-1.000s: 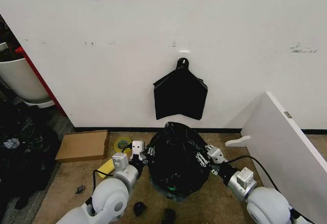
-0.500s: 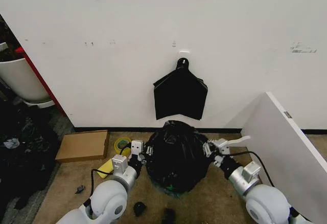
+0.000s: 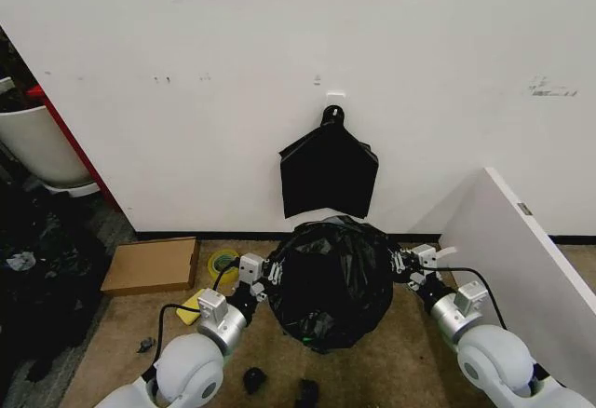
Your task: Place the garbage bag over the trash bin.
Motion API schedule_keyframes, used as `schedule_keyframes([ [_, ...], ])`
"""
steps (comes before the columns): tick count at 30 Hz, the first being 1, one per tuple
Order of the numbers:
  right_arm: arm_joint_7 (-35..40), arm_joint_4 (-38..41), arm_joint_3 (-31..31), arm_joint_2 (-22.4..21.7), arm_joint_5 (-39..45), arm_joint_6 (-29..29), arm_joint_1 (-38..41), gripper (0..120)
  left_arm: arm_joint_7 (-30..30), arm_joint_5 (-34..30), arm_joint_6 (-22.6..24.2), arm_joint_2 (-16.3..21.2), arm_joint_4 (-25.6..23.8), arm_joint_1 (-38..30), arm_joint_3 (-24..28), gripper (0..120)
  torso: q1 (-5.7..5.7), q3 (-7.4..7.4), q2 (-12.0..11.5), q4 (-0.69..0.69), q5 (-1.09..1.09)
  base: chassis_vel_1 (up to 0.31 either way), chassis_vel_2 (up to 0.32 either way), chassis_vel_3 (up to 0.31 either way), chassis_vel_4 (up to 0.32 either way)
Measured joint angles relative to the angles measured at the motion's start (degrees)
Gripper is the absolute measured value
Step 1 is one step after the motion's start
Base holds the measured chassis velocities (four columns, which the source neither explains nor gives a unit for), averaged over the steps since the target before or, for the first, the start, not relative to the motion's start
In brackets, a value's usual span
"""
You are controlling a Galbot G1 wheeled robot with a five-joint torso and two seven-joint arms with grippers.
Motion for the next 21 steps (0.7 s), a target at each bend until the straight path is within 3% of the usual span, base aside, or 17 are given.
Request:
schedule_keyframes([
  [11, -2.4, -6.5, 0.3, 1.2, -1.5, 3.5, -1.3, 0, 4.3, -4.0, -3.7, 0.8, -0.6, 0.0, -0.2, 4, 0.0, 0.0, 0.0, 0.0, 0.0, 0.0, 0.0, 0.0, 0.0],
  [14, -2.4, -7.2, 0.3, 1.5, -1.9, 3.9, -1.5, 0, 3.6, -6.2, -3.3, 0.3, -0.7, -0.3, -0.6, 4, 0.0, 0.0, 0.0, 0.0, 0.0, 0.0, 0.0, 0.0, 0.0],
  [21, -1.6, -6.8, 0.3, 2.1, -2.5, 4.7, -3.4, 1, -4.4, -16.0, 0.9, -1.9, -0.1, -2.0, -4.2, 4, 0.0, 0.0, 0.0, 0.03, -0.02, 0.0, 0.0, 0.0, 0.0],
])
